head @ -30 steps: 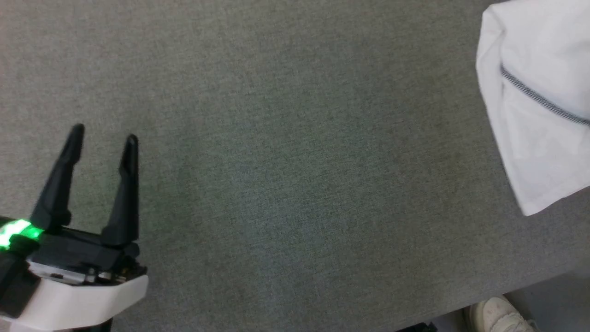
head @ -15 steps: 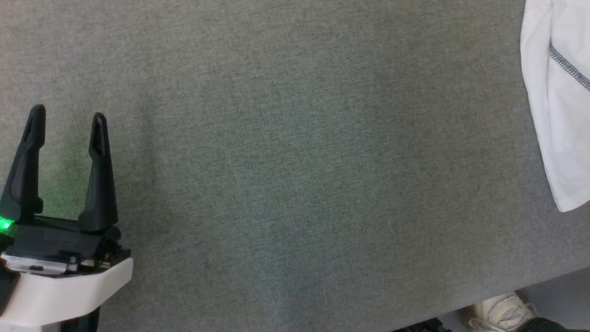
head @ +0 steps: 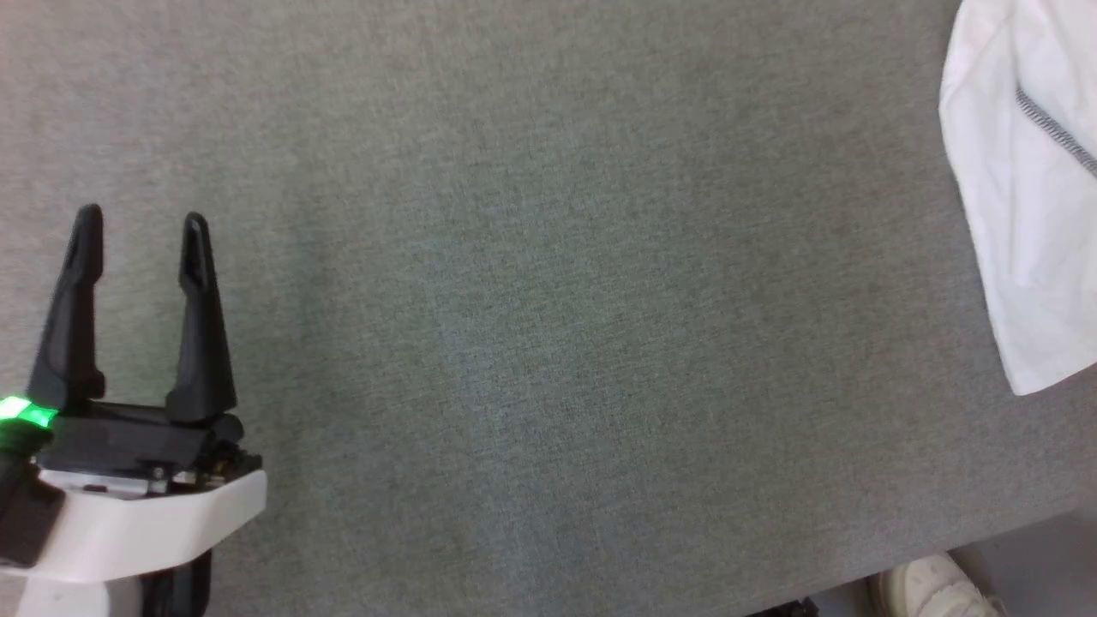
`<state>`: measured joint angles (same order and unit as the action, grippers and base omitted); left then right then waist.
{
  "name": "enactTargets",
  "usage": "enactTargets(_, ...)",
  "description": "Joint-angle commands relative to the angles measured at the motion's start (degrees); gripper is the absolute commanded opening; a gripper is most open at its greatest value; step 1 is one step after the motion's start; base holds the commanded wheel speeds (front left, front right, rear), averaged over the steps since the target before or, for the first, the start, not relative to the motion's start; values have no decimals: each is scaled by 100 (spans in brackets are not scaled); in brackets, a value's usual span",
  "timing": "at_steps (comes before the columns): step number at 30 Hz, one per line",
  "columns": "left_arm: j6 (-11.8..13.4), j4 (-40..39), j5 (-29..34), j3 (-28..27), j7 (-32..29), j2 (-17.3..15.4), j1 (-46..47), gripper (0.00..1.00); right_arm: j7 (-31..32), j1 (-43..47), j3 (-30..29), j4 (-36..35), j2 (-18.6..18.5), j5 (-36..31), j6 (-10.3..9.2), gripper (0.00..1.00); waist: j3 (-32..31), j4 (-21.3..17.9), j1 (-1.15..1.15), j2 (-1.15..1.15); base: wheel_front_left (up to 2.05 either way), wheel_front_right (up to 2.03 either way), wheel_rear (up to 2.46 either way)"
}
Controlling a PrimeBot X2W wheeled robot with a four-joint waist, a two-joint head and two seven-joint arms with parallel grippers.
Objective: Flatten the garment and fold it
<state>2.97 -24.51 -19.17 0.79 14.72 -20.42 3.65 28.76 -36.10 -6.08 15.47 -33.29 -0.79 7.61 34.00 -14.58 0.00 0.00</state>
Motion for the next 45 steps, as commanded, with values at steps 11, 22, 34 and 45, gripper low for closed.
enactTargets(11,-200,483,212,-124,27,693,-365,100,-1168,1120,-793,-270,1072,682,-12,100,-1596,478,0,0,0,0,0)
enactTargets(22,-439,815,291,-296,28,1196,-666,100,-1764,2117,-397,-1665,2104,508,-12,100,-2593,990,0,0,0,0,0)
enactTargets(34,-546,1342,642,-297,28,1464,-747,100,-3216,2965,-234,-1858,2877,-177,-12,100,-3185,1330,0,0,0,0,0)
enactTargets(45,-656,1858,827,-278,28,1601,-1042,100,-4056,3481,-137,-1109,3038,-242,-12,100,-3305,1408,0,0,0,0,0)
